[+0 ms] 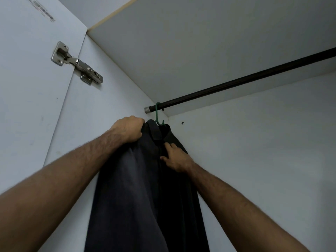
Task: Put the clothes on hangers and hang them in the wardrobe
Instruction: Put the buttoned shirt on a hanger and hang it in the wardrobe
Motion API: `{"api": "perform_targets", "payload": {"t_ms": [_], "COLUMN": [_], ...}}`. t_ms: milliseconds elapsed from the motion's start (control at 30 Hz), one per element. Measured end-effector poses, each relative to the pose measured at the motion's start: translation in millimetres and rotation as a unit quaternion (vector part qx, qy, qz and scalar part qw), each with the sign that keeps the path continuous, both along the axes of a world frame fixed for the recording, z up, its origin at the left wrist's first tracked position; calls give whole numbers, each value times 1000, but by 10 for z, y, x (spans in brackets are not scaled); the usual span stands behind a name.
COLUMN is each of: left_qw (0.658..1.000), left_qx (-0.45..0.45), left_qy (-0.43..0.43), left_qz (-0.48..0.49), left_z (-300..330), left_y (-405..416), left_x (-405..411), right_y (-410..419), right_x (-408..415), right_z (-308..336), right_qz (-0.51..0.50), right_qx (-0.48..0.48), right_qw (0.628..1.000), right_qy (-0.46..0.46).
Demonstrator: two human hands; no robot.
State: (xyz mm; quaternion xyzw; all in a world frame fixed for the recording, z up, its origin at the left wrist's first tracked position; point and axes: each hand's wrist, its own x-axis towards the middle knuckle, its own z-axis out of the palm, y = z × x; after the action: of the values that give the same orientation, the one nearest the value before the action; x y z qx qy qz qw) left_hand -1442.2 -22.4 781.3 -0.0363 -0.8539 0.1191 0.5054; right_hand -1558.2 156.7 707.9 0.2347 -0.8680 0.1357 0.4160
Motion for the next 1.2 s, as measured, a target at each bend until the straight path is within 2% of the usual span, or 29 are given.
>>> {"api": "perform_targets", "payload": {"t_ms": [167, 267, 333, 433, 567, 667, 800, 900, 1000, 1200], "left_qw": [998, 973, 953, 968, 986, 985, 980, 965, 942, 871], "left_qx": [-36, -128, -169, -168, -98, -71, -49, -47, -50, -65], "left_qy": [13, 129, 201, 183, 129, 113, 20, -26, -37, -75], "left_qz": [44, 143, 149, 44, -46, -112, -192, -256, -331, -481], "left_z": [-81, -287, -471, -815, -1357, -1840, -2524, -2956, -3357, -4305], "left_y": [5, 174, 359, 724, 1152, 1539, 2131, 2574, 2917, 3387], "left_x": [108, 150, 112, -99, -382, -510, -467, -348, -123, 772], "right_y": [-4, 72, 224, 622, 1276, 1794, 2414, 2808, 3011, 3058], "right_x": [-29, 32, 77, 153, 361, 620, 1045, 1494, 2072, 3413], "right_z": [-56, -143, -244, -426, -799, -1234, -1922, -2400, -2783, -3643], "right_qz": [-12, -67, -111, -148, -201, -236, -304, -368, -429, -494], "right_qx": [7, 28, 33, 35, 79, 108, 177, 184, 169, 147], "right_qw": [1000, 996, 986, 978, 968, 960, 932, 911, 888, 855], "right_qy": [2, 49, 121, 144, 130, 107, 90, 41, 2, -57]}}
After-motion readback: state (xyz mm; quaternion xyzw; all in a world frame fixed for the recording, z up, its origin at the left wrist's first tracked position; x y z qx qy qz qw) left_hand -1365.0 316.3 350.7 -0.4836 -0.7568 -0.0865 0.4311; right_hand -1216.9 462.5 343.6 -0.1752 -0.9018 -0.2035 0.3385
